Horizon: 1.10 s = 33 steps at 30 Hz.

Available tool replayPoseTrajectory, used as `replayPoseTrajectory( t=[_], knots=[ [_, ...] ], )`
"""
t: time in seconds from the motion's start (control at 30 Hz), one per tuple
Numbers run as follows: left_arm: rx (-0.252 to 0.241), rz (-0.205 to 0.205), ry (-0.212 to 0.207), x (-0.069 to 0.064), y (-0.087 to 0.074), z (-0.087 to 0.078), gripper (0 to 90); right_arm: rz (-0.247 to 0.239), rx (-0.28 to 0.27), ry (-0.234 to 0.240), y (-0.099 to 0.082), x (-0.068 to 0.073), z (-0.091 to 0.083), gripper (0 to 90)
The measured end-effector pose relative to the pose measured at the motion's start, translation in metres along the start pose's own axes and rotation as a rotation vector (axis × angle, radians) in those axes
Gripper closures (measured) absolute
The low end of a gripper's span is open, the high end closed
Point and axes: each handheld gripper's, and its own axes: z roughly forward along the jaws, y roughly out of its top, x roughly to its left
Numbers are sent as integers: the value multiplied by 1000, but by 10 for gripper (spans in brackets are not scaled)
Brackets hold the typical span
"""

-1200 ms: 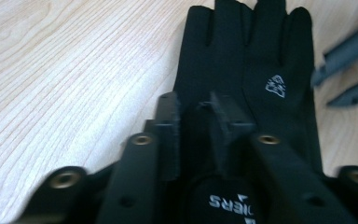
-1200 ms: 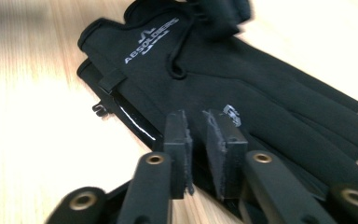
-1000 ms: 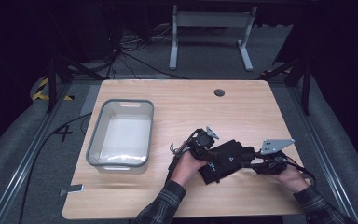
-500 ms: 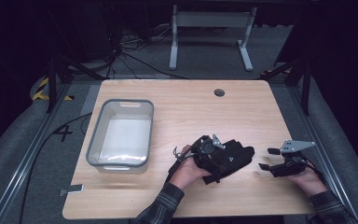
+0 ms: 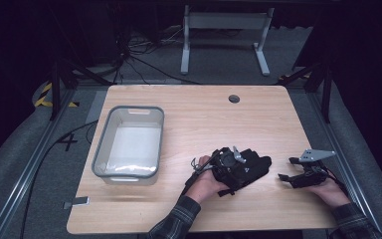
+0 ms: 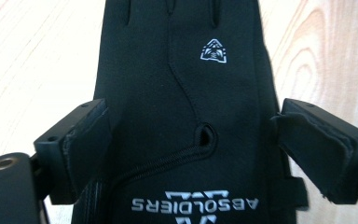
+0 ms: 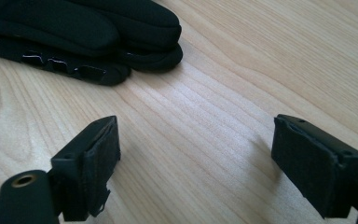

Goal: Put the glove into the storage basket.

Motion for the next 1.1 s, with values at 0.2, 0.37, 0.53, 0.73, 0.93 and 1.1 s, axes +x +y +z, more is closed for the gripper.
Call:
replayPoseTrajectory(
  t=[0.2, 0.37, 0.53, 0.73, 0.93, 1.1],
  knots=[
    [9, 10, -2, 2, 5, 10, 92, 0, -6, 5, -1, -1, 0, 156],
    [23, 9, 0, 0, 4, 13, 85, 0, -8, 9, -1, -1, 1, 153],
    [21, 5, -3, 0, 3, 15, 102, 2, -12, 10, -1, -1, 1, 151],
    [27, 6, 4, -3, 2, 12, 202, 0, -17, 10, -1, -1, 1, 147],
    [26, 16, -2, -6, 3, 9, 371, 1, -21, 9, -2, -1, 2, 143],
    [21, 36, -15, -10, 3, 6, 575, 3, -27, 12, -3, -1, 2, 138]
  ],
)
